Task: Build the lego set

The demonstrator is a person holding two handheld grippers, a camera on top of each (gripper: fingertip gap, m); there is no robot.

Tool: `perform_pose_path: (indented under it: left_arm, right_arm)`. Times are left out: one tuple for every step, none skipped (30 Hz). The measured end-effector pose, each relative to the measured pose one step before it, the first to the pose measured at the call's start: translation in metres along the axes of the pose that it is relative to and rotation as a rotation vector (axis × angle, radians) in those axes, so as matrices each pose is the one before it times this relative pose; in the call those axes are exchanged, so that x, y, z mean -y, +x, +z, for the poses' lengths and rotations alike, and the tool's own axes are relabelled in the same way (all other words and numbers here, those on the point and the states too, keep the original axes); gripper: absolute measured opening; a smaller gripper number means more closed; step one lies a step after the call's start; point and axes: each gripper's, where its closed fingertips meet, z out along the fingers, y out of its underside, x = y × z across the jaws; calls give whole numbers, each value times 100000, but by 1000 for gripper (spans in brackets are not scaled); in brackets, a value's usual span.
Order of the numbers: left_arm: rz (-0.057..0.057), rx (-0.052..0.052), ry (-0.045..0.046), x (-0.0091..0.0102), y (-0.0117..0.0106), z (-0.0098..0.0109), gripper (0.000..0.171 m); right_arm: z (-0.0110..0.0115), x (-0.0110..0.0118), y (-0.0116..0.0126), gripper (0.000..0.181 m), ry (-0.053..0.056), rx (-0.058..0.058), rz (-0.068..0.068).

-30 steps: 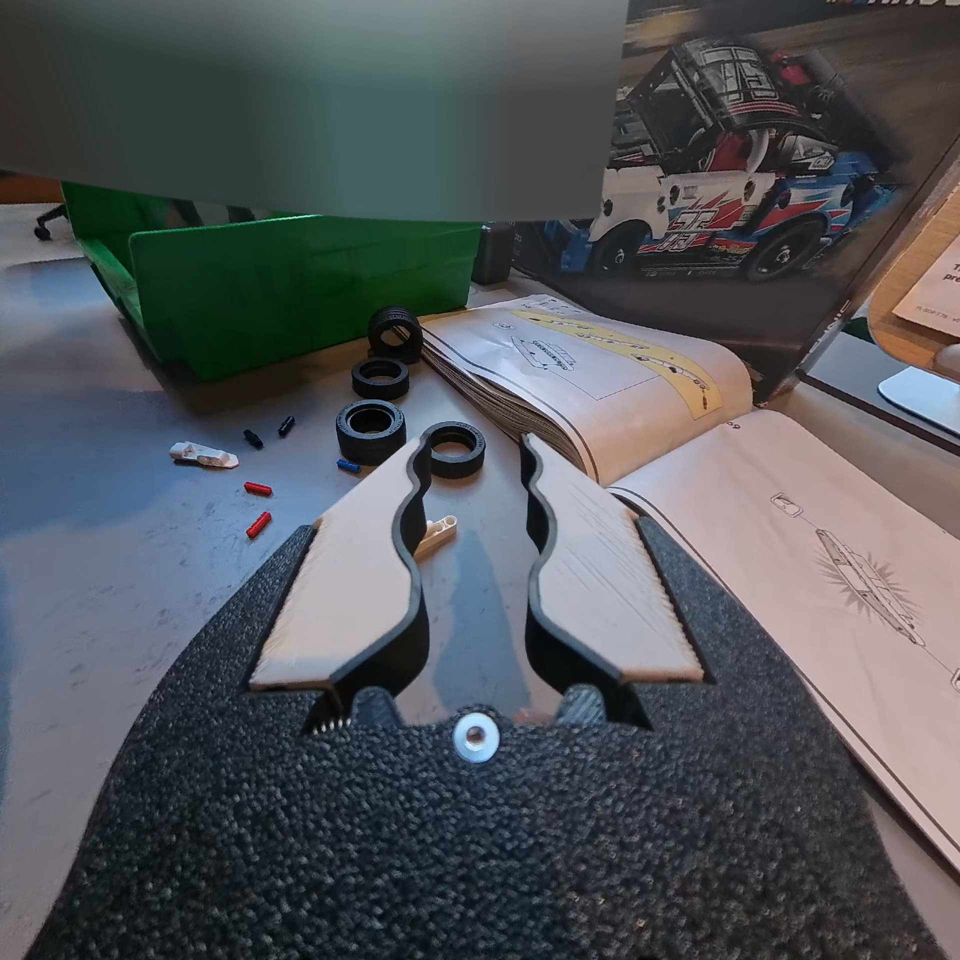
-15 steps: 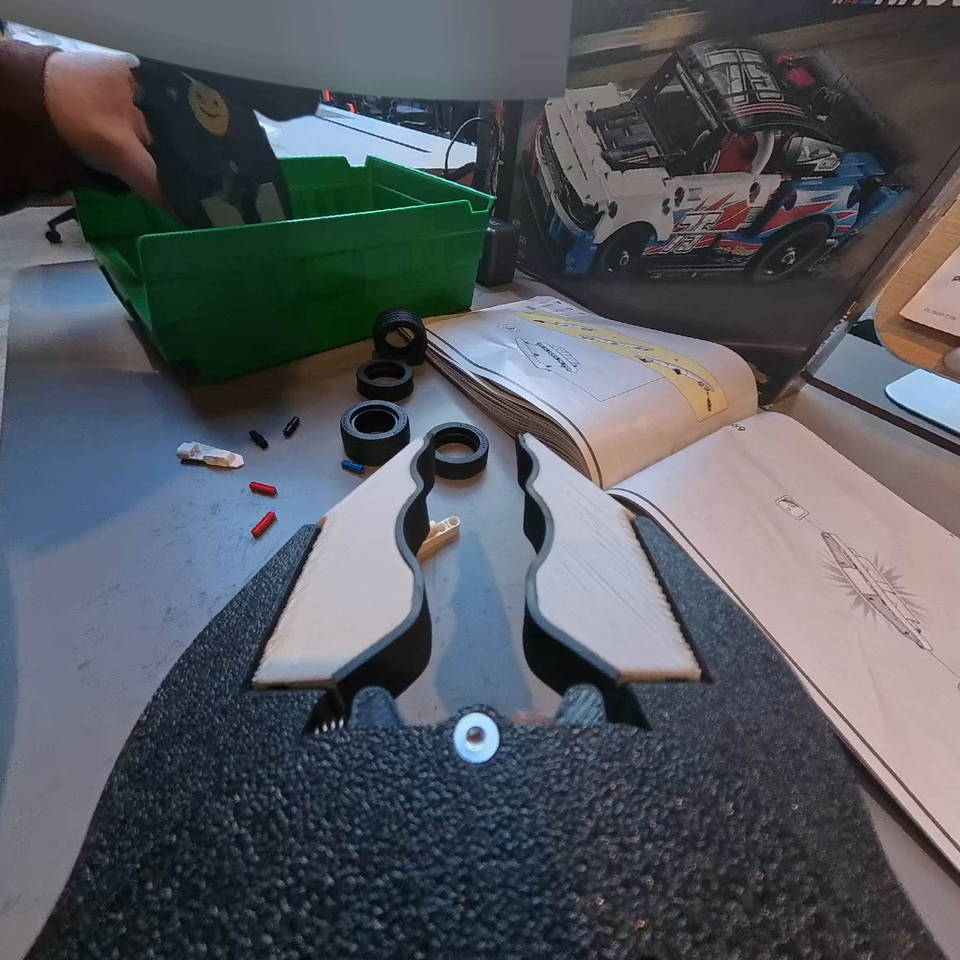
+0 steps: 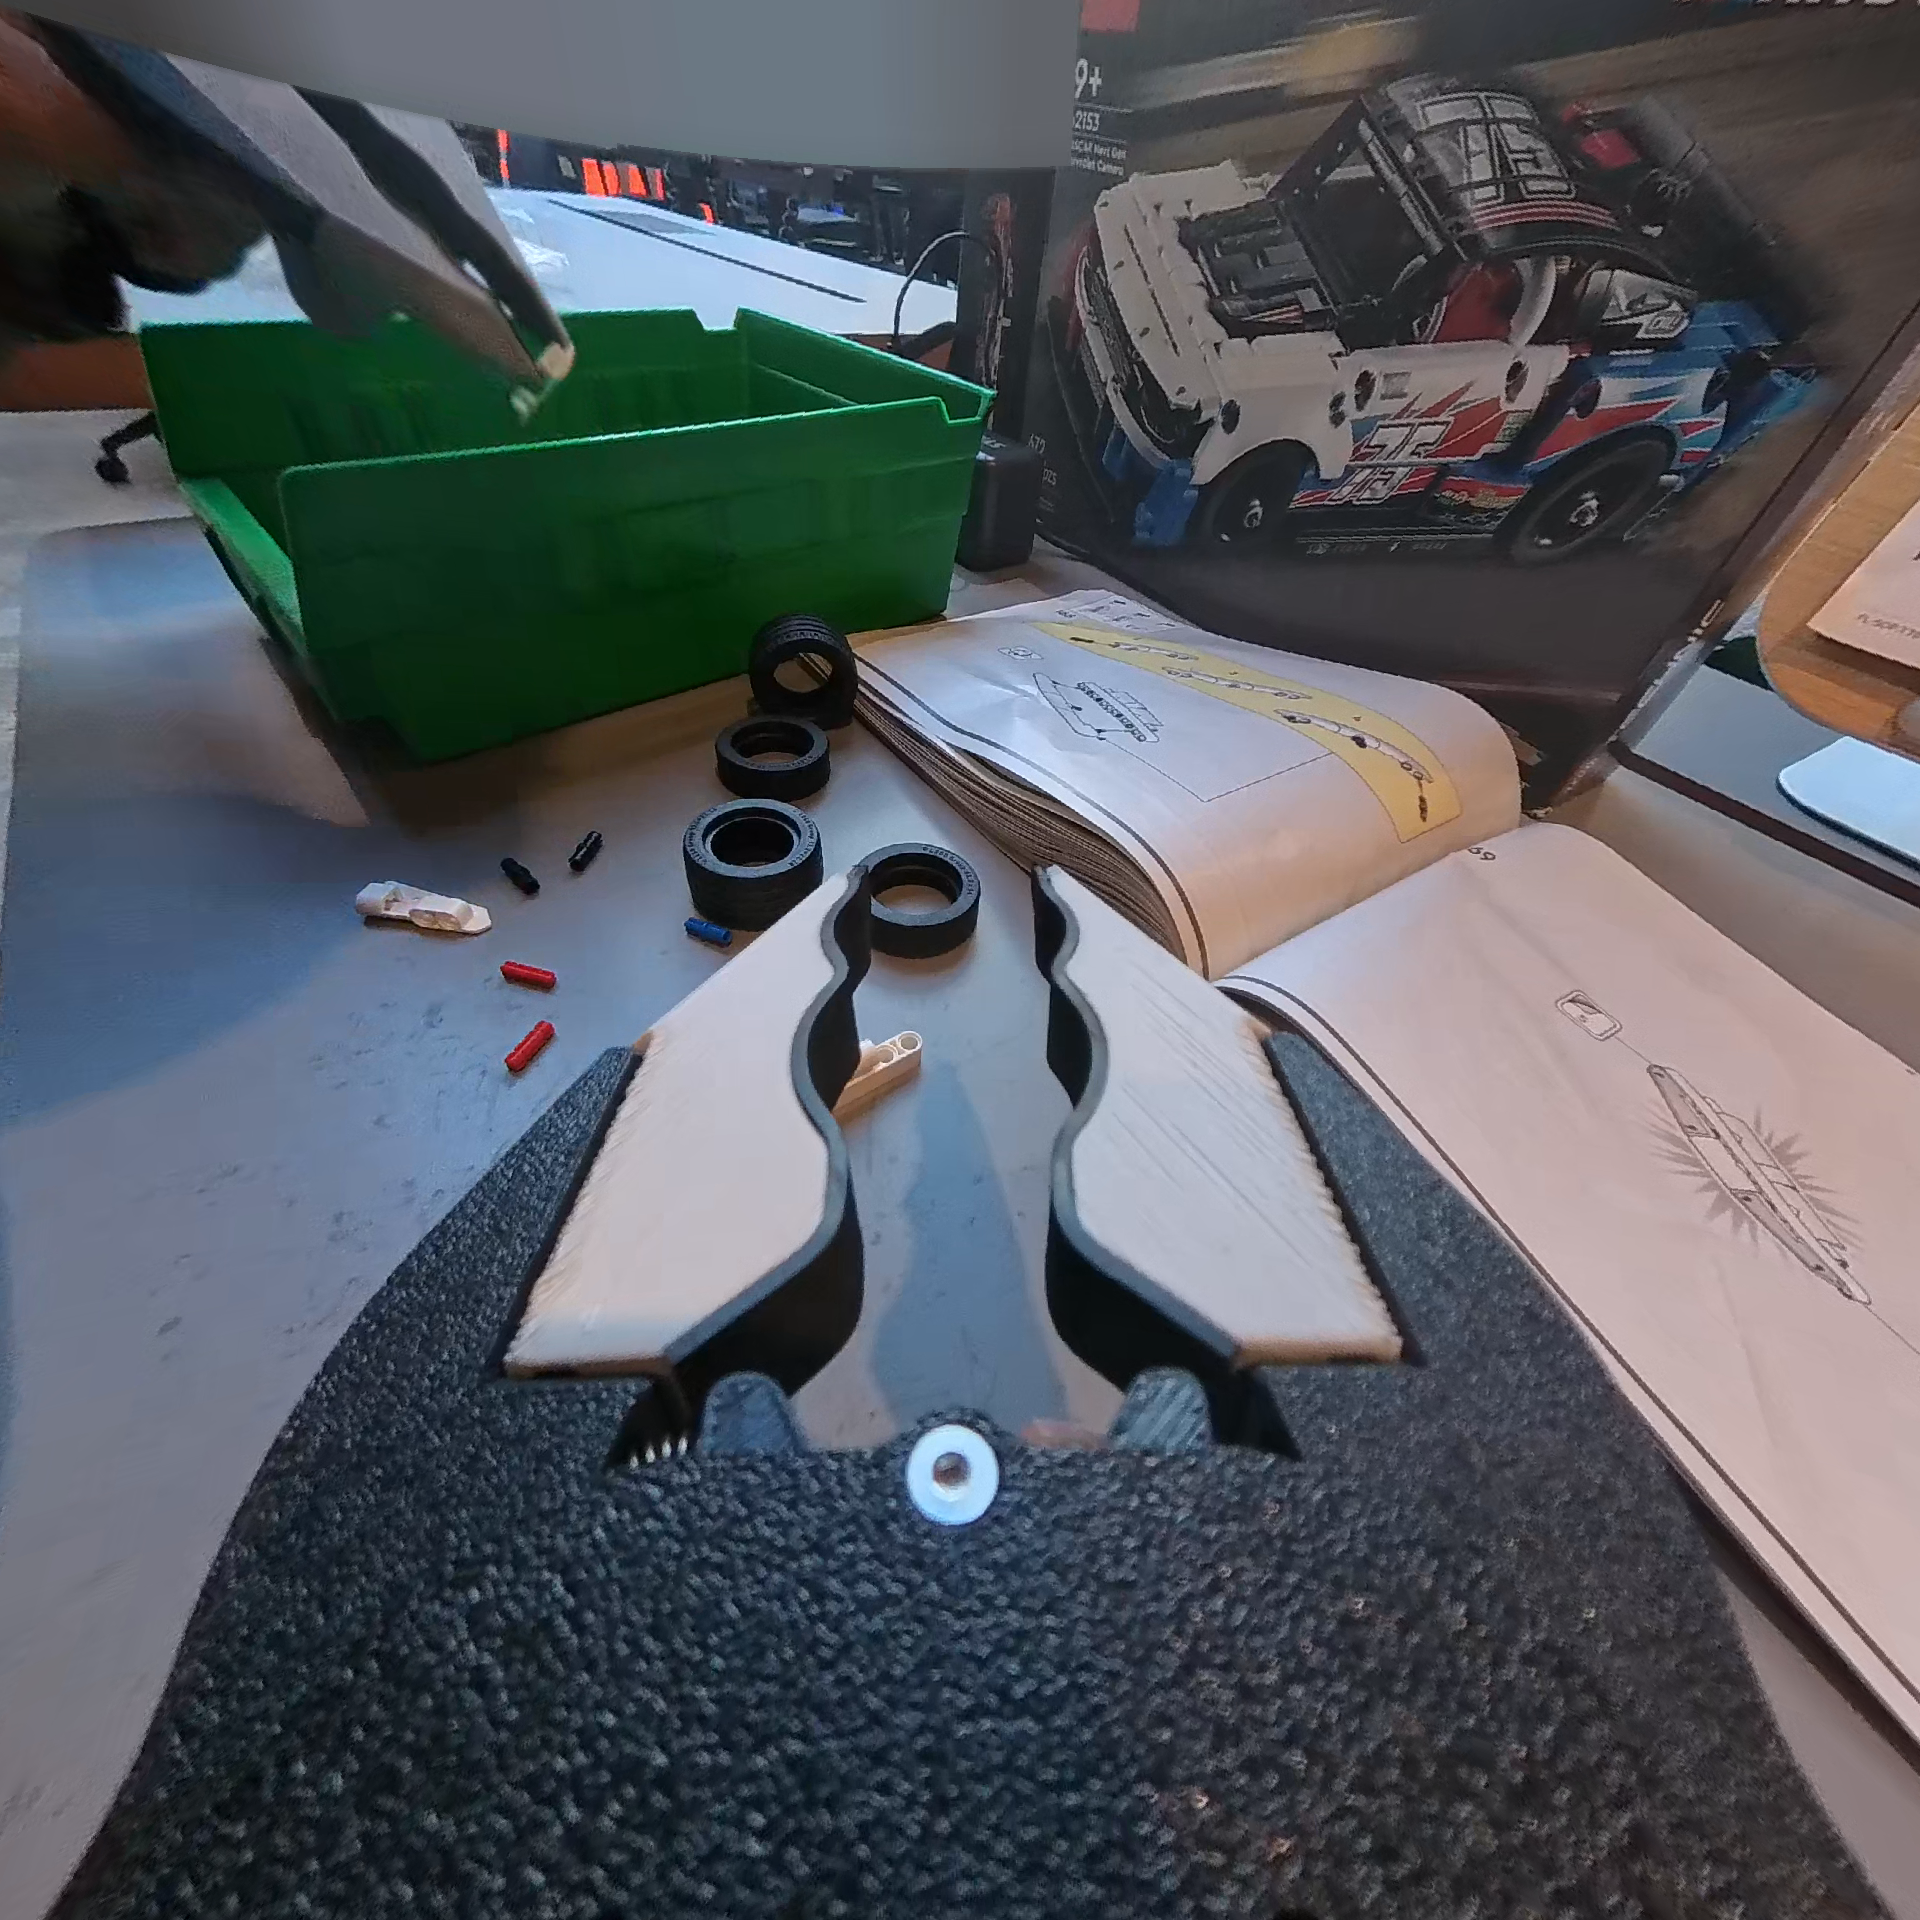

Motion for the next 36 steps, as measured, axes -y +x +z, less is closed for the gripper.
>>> perform_pose_path:
  left_arm:
    - [-269,1021,3822,689,24,-405,12]
    - [275,1038,2871,584,70,-324,12]
    - [574,1814,2242,523,-20,-314,12]
    - [525,1517,2109,551,59,-306,12]
    - [285,791,2408,629,206,-340,12]
    - [4,434,2778,695,307,-345,12]
    - [-99,9,2830,704,418,-344,12]
    - [522,-181,2461,644,511,-332,12]
    - [1120,147,1559,507,517,-296,11]
    - [948,875,800,415,445,-247,11]
    - [864,-86,763,427,645,-226,11]
    - [854,-1173,667,438,878,-207,11]
    - [1089,-860,853,486,931,-187,11]
    - [1530,-1554,994,471,1126,-155,11]
    - [1851,-2757,72,286,1365,-71,11]
    - [1750,-2212,-175,173,1330,-1,11]
    - [1231,-1978,253,136,1344,104,11]
    - [658,-3653,-175,19,1618,228,11]
    - [-207,-4062,-135,-3,1687,352,11]
    - [-667,-3982,285,-30,1687,476,12]
    - [-1092,-4019,294,-160,1656,588,12]
    - [-1656,-3250,-417,-455,1442,706,11]
    - [-2259,-1931,-2033,-906,1093,808,11]
    - [-2236,-1444,-3580,-1314,846,853,11]
    - [-2415,-175,-3952,-1423,503,840,12]
    - [-2312,267,-3807,-1353,302,722,12]
    - [-1407,-26,-3520,-1160,229,531,12]
    - [-438,962,-2654,-887,13,325,11]
    - [239,1818,-1720,-605,-179,183,12]
    - [219,1057,-1178,-382,-117,80,12]
    - [-17,337,-752,-219,-75,57,12]
    - [-92,76,-119,-96,-53,57,12]
    - [-134,-507,42,-42,-15,104,12]
    - [-275,-75,-126,-28,-106,157,12]
    - [-305,-7,-103,34,-127,181,12]
    - [-578,-230,135,129,-100,213,12]
  right_arm:
    - [13,-11,-25,31,-111,133,-23]
    - [16,-4,-21,31,-65,144,-91]
    - [-3,-6,-41,31,23,145,-154]
    - [-5,33,-53,31,170,161,-156]
    - [-28,41,-48,31,272,148,-115]
    - [-28,43,-53,31,293,219,-47]
    - [-33,35,-59,31,244,291,39]
    - [-34,32,-60,31,221,270,90]
    - [-42,36,-50,31,266,245,113]
    - [-43,48,-35,31,291,212,121]
    - [-41,38,-45,31,277,210,113]
    - [-35,36,-29,31,264,233,145]
    - [-37,31,-27,31,225,202,179]
    - [-29,30,-22,31,204,176,179]
    - [-29,31,-20,31,211,163,167]
    - [-48,39,-28,31,214,146,141]
    - [-65,27,-41,31,216,157,116]
    - [-67,36,-26,31,220,126,104]
    - [-65,27,-16,31,223,49,114]
    - [-61,20,-1,31,167,14,129]
    - [-36,3,2,31,77,13,135]
    - [-35,2,-2,31,-11,77,103]
    - [-35,-30,-34,31,-110,193,26]
    - [-58,-32,-78,31,-189,341,-102]
    - [-103,-38,-97,31,-185,344,-229]
    - [-121,-22,-71,31,-30,143,-274]
    - [-112,0,-44,31,138,43,-178]
    - [-61,18,-9,31,147,16,85]
    - [2,31,-3,31,11,15,339]
    - [52,-10,24,31,-123,83,352]
    - [43,-34,36,31,-143,121,213]
    - [17,-12,0,31,-37,80,20]
    - [32,4,-29,31,-26,88,-121]
    - [65,-29,-24,31,-175,45,-156]
    - [83,-32,8,31,-296,-81,-141]
    - [93,-18,7,31,-285,-144,-115]
